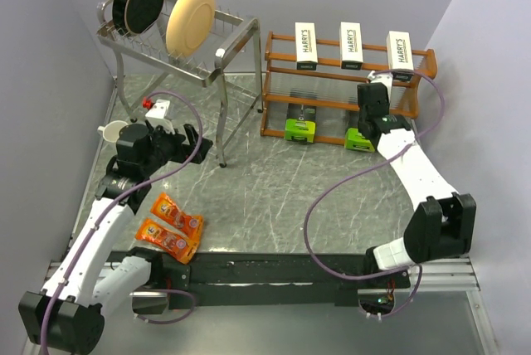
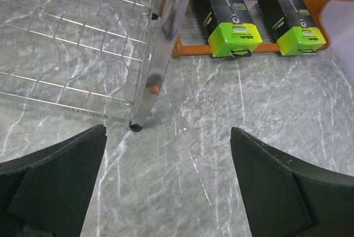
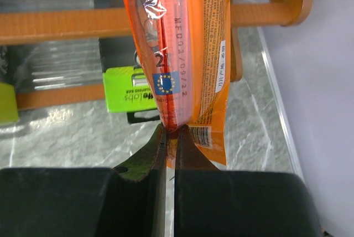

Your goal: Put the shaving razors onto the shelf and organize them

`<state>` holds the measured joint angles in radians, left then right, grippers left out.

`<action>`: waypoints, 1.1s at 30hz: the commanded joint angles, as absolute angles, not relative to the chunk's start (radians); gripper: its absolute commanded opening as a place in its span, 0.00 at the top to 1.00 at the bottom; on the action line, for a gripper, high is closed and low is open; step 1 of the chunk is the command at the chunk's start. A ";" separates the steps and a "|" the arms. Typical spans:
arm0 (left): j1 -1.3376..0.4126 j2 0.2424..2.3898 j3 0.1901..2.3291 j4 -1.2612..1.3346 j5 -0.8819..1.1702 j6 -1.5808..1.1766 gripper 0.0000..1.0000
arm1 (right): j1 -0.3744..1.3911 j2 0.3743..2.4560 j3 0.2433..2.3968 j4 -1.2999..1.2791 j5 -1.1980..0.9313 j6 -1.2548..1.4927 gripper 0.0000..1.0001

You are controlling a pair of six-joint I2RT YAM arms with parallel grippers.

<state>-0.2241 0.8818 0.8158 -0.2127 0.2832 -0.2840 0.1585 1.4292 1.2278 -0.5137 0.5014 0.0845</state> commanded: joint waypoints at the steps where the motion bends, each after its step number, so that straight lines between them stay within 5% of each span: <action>1: -0.229 0.856 0.816 -0.186 0.295 -0.296 0.01 | 0.138 1.469 1.307 -0.430 0.532 0.038 1.00; 17: -0.229 0.858 0.819 -0.190 0.308 -0.305 0.00 | 0.129 1.563 1.339 -0.315 0.532 -0.049 1.00; 22: -0.229 0.856 0.818 -0.196 0.310 -0.307 0.01 | 0.127 1.586 1.345 -0.301 0.511 -0.054 0.88; 33: -0.219 0.848 0.815 -0.198 0.314 -0.310 0.00 | 0.121 1.647 1.371 -0.268 0.518 -0.074 0.88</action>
